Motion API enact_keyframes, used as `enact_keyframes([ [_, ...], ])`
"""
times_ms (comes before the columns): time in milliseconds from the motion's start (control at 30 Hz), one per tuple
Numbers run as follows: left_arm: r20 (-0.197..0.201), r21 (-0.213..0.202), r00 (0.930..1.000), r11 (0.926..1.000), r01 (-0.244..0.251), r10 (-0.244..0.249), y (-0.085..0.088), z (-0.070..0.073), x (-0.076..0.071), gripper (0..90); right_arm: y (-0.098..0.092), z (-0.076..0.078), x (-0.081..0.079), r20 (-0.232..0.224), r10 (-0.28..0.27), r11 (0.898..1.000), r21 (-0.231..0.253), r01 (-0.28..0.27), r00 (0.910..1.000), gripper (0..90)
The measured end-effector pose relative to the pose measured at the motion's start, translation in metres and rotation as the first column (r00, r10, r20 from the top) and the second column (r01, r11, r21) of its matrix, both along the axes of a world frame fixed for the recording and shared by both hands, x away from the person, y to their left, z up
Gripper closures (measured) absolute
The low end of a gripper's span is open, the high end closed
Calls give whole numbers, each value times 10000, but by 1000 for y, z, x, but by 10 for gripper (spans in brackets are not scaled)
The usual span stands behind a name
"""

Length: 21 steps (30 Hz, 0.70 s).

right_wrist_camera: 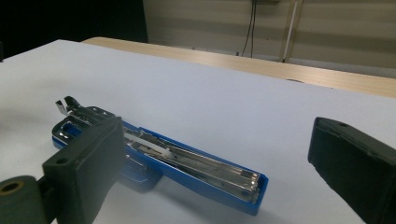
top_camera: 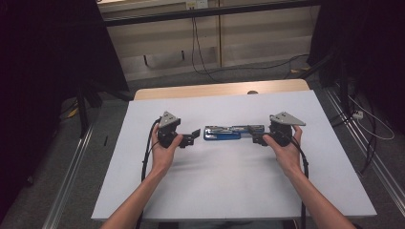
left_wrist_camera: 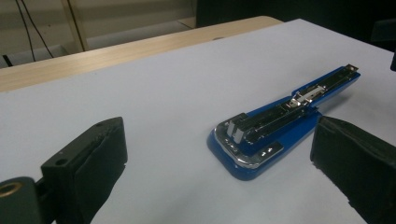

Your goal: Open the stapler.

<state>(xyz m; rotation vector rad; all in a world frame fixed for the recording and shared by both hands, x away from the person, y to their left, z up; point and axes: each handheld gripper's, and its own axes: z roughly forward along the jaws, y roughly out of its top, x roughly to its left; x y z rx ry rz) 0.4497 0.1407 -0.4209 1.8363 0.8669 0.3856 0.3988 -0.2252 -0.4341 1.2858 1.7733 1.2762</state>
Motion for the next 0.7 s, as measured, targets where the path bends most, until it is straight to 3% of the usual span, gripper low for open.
enact_keyframes([
  [367, 538, 334, 9965, 9972, -666, 647, 24, 2, -22, 42, -9, 3, -14, 247, -309, 9994, -119, 312, 9992, 36],
  [600, 594, 246, 9965, 9979, -601, 585, 35, 3, -37, 47, -11, 3, -21, 283, -385, 9990, -222, 392, 9989, 41],
  [700, 354, 289, 9984, 9986, -446, 436, 39, 2, -41, 46, -12, 3, -26, 240, -353, 9989, -299, 360, 9991, 44],
])
